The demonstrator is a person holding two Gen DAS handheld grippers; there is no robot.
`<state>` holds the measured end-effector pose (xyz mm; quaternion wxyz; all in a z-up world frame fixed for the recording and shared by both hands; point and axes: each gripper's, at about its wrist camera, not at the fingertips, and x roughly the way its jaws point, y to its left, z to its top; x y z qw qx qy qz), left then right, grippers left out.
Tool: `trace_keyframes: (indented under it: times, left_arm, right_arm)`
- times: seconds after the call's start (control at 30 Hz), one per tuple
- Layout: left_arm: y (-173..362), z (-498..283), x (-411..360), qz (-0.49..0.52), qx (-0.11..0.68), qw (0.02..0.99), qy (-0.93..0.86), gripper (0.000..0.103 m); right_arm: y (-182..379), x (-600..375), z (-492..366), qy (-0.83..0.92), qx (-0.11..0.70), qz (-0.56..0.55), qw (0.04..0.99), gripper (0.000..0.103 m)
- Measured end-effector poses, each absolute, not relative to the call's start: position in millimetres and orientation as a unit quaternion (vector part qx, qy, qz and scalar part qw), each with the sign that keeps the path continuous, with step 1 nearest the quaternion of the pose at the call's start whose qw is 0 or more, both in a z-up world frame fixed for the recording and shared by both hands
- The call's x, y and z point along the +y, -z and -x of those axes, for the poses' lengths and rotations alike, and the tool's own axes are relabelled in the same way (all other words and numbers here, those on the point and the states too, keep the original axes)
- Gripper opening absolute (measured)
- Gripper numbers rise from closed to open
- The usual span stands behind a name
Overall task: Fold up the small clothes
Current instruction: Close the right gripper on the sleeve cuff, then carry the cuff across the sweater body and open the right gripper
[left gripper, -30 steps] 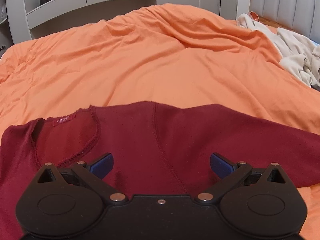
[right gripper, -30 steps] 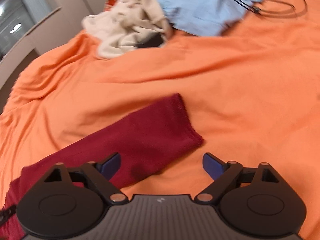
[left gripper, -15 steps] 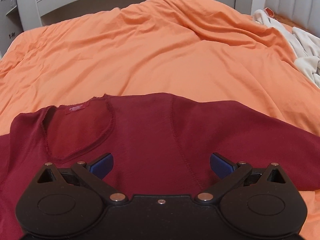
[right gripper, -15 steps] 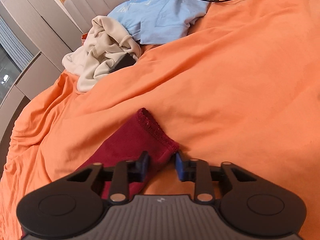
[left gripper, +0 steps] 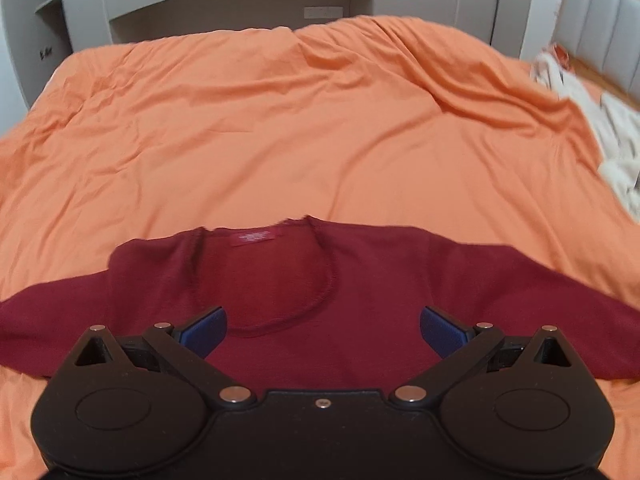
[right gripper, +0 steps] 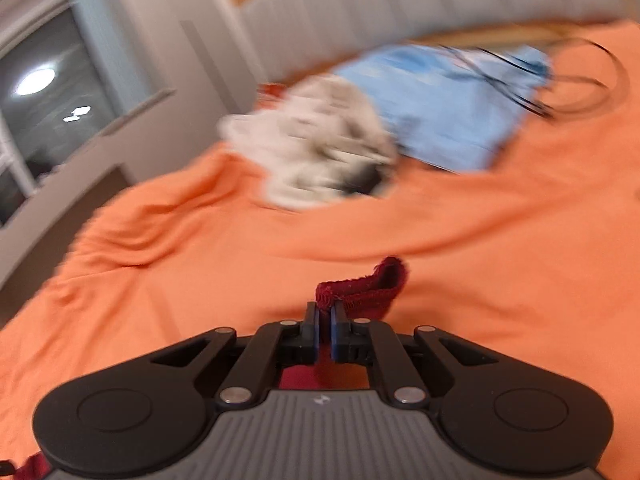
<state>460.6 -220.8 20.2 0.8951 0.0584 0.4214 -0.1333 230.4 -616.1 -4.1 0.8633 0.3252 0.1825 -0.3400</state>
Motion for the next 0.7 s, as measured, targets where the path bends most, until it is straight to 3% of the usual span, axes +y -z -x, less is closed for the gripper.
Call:
trace_keyframes:
  times: [0.33,0.53,0.7]
  left_arm:
    - [-62.4,-469.9,-107.4,-0.007,0.399,0.912,0.092,0.103]
    - [-71.0,-474.0,-28.2,0.01,0.386,0.922,0.037,0.103]
    - [-62.3,-477.7,33.3,0.04,0.382,0.923,-0.01,0.103]
  right_arm:
    - [-80.9,-483.2,-359.2,0.143,0.165,-0.242,0.945,0.005]
    - [-74.1,-368.2,-430.5,0.042,0.188,-0.204,0.96,0.005]
    - [-32.2,-279.5,-462.5,-0.025,0.261,-0.209,0.942,0.005]
